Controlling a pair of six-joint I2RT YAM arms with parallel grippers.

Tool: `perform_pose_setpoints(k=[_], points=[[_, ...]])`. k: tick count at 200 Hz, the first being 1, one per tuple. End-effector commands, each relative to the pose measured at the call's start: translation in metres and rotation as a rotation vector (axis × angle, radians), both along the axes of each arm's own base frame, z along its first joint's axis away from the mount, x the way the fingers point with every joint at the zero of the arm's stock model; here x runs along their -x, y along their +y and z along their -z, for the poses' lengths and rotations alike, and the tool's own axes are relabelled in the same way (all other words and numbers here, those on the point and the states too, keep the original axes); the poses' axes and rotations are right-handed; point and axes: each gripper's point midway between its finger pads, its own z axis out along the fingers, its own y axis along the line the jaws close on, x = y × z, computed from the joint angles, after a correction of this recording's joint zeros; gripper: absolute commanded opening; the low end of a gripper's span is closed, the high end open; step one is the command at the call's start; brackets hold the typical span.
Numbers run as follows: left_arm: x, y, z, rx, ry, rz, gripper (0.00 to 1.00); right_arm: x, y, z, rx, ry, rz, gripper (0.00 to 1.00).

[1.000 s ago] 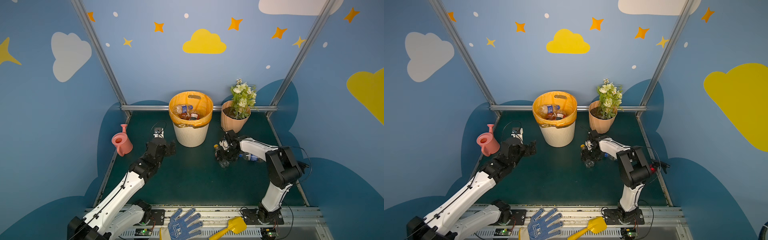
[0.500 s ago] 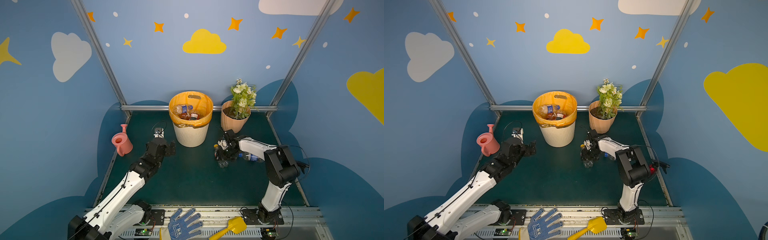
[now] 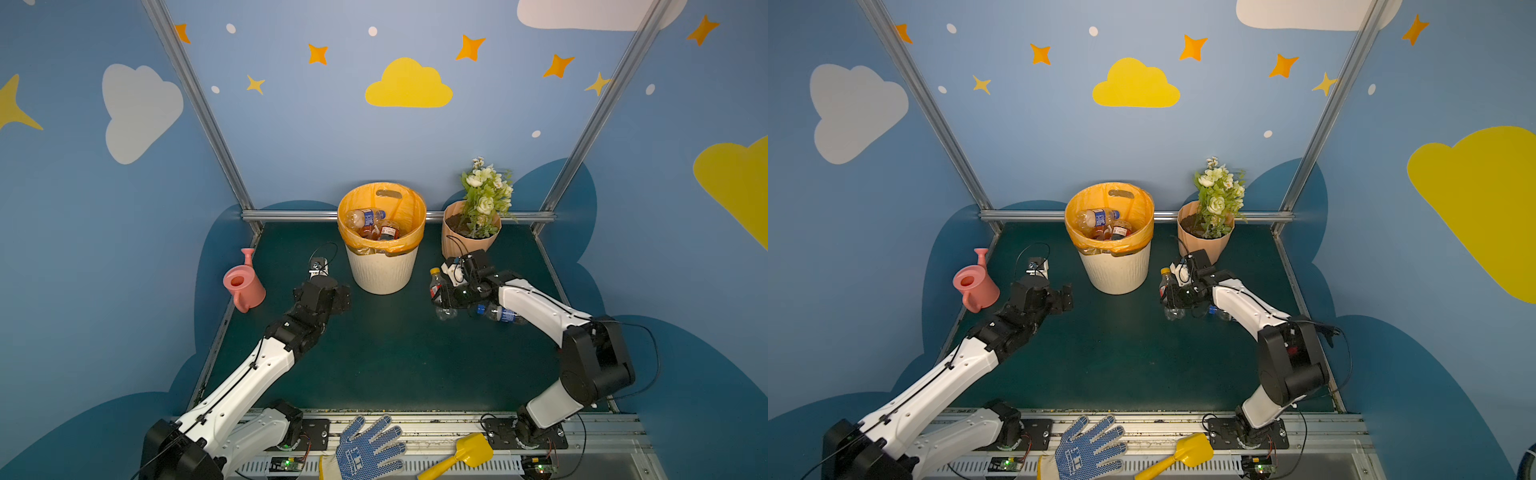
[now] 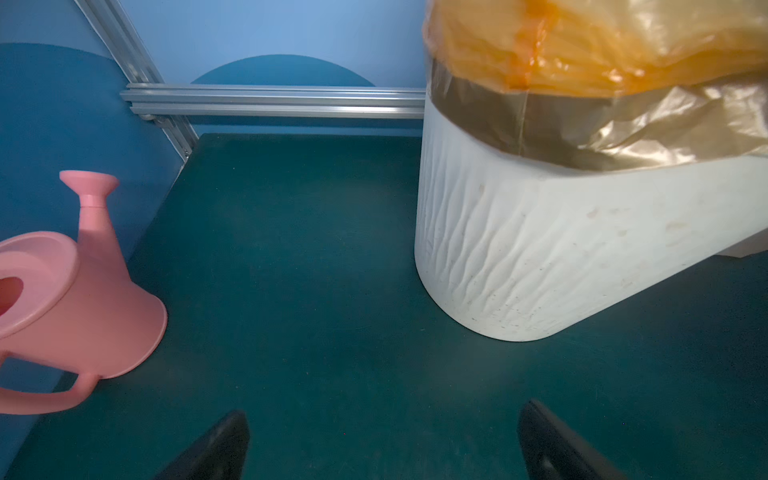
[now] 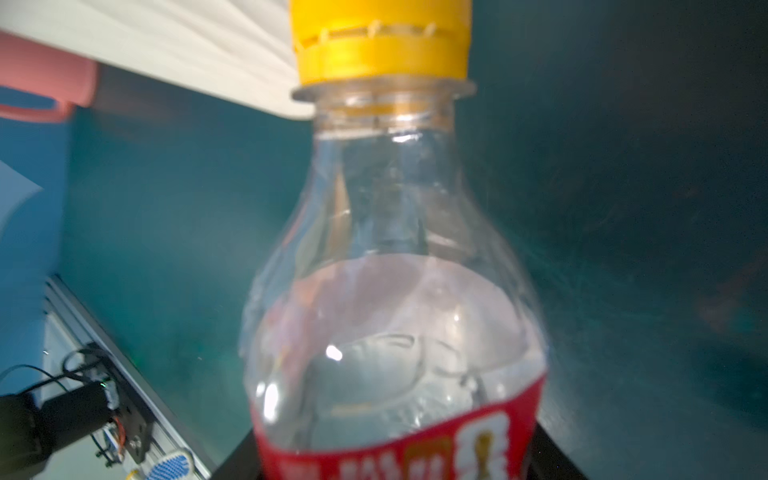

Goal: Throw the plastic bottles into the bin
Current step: 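Lift the red-label bottle with the right gripper over the bin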

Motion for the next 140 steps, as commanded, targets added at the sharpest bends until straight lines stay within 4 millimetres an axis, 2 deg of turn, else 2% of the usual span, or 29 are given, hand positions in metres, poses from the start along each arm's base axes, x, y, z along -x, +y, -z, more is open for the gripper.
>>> perform_pose_setpoints(k=[1,22,89,123,140], points=[[0.002,0.008,0.007,0.002,0.015,-0.047,1.00,-0.009,-0.001,-0.044,-0.078,-0.111,0.012,0.52],[0.002,0.010,0.010,0.002,0.025,-0.052,1.00,-0.013,-0.008,-0.085,-0.117,-0.212,0.034,0.51],[0.001,0.015,0.017,0.032,0.048,-0.071,1.00,-0.028,-0.043,-0.264,-0.254,-0.704,0.153,0.52],[0.003,0.016,0.016,0.036,0.046,-0.075,1.00,-0.027,-0.047,-0.338,-0.351,-0.891,0.183,0.52],[0.004,0.016,0.016,0.038,0.045,-0.073,1.00,-0.029,-0.044,-0.367,-0.423,-0.956,0.181,0.53]])
